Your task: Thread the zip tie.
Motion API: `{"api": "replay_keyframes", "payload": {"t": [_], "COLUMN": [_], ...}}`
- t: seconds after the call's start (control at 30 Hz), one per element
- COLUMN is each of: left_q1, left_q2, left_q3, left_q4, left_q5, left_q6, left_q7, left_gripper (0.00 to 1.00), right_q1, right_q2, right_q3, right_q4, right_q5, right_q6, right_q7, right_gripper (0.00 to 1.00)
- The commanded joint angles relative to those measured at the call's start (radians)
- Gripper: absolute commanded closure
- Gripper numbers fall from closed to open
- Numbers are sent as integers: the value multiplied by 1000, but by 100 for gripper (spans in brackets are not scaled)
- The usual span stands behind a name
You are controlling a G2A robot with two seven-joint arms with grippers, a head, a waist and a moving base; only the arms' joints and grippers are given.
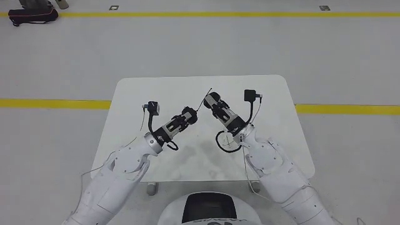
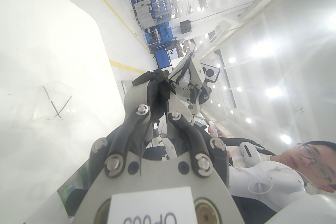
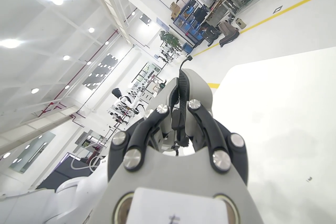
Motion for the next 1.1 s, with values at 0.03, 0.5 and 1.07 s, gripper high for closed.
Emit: {"api": "replay_keyframes", "payload": {"t": [0.03, 0.5, 1.07], "left_q1": [0, 0, 0], "left_q2": [0, 0, 0], "left_q3": [0, 0, 0], "left_q4": [0, 0, 0], "left_q5": [0, 0, 0], "left_q6": [0, 0, 0], "left_q7": [0, 0, 0], "left_gripper": [100, 100, 100], "right_q1": [0, -7, 6], "right_q2": [0, 0, 0], "right_q3": [0, 4, -6], "right_q4": [0, -13, 21], "right_q5": [0, -40, -56], "right_q6": [0, 0, 0], "right_q7": [0, -27, -41], "right_gripper": [100, 100, 100]}}
